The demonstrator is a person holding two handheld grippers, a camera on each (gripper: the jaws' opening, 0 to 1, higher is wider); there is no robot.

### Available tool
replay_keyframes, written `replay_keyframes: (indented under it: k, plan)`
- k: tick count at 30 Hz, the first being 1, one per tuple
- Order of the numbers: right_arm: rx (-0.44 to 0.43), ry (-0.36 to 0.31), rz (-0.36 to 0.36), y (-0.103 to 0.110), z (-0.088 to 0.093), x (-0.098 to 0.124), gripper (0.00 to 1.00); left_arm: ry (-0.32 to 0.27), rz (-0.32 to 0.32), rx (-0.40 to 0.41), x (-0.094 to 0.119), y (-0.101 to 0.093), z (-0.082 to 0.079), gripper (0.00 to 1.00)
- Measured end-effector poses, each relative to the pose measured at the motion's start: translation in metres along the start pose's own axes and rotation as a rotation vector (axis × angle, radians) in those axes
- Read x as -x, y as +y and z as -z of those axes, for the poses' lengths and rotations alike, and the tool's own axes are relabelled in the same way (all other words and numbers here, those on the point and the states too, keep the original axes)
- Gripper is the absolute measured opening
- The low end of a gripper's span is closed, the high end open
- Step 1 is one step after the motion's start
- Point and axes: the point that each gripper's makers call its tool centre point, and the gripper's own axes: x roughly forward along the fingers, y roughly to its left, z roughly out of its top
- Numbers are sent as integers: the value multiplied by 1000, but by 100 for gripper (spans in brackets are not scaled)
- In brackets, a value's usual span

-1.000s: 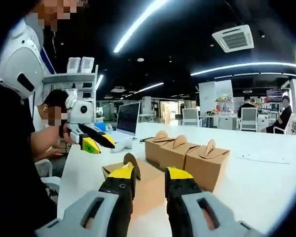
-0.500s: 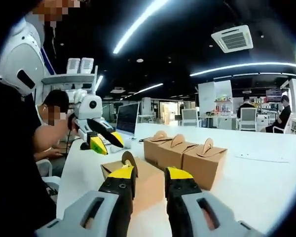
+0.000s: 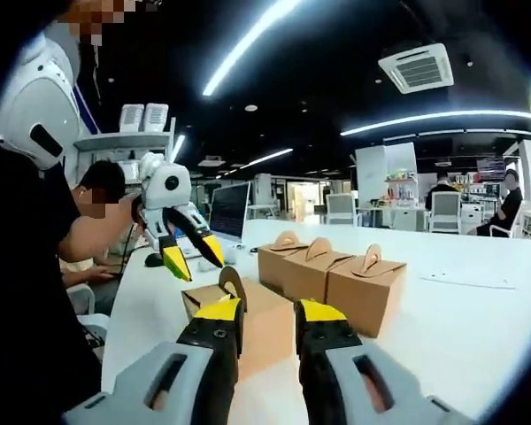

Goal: Pick up one paper box from the group, open the paper box, and remove the item inside

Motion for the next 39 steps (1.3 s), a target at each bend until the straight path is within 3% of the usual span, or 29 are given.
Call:
replay_keyframes:
  k: [7,13,19,21,24,30,39]
  plan:
    - [-6,4,18,-4,4,5,25,-3,30,-24,-4,13,5,29]
    - [-13,5,25,-5,5,7,25,-38,116,-18,-8,6,3,30]
    - [-24,3,27,-6,5,8,25,-55,117,1,-8,15,2,36]
    - [-26,6,31,-7,6,9,25,-65,148,11,-8,11,0,35]
    - [-22,13,33,-7,7,10,25,-12,201,-4,-9,1,4,36]
    - [-33,16,29,-7,9,11,25,36,219,-52,-14,-5,7,36]
    - [-42,17,22,-1,12,9,25,15,170,-43,-15,11,4,36]
